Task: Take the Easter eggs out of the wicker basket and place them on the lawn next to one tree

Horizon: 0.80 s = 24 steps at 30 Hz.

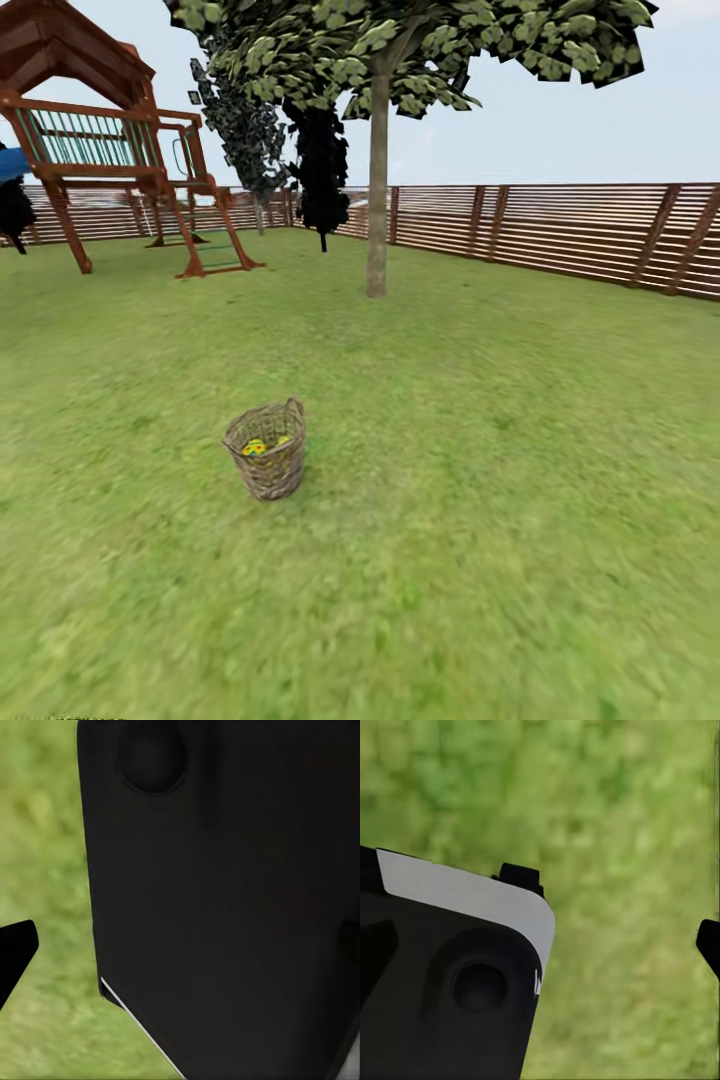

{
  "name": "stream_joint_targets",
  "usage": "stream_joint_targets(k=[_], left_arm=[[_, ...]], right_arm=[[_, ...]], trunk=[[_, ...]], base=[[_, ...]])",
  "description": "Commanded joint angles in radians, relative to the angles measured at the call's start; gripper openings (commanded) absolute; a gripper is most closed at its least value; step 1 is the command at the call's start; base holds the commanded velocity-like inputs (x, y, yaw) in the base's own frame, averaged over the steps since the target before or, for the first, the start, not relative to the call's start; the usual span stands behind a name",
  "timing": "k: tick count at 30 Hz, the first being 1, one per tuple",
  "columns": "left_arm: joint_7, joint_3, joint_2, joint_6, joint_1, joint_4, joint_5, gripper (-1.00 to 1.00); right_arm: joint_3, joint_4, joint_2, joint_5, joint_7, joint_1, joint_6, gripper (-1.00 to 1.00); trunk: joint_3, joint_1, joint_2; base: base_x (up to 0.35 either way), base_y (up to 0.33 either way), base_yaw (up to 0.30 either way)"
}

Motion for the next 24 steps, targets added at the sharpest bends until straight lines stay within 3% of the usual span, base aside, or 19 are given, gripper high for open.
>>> stream_joint_targets(k=[1, 6, 24], left_arm=[[0.001, 0.001, 0.000, -0.001, 0.001, -0.002, 0.001, 1.00], [0.001, 0.001, 0.000, -0.001, 0.001, -0.002, 0.001, 1.00], [0.001, 0.000, -0.003, -0.002, 0.001, -0.002, 0.000, 1.00]], right_arm=[[0.000, 0.001, 0.000, 0.006, -0.001, 0.000, -0.003, 1.00], [0.000, 0.001, 0.000, 0.006, -0.001, 0.000, -0.003, 1.00], [0.000, 0.001, 0.000, 0.006, -0.001, 0.000, -0.003, 1.00]], trunk=[[0.000, 0.000, 0.000], [0.004, 0.000, 0.000], [0.018, 0.000, 0.000]], base=[[0.192, -0.199, 0.277], [0.135, -0.148, 0.277], [0.044, -0.012, 0.277]])
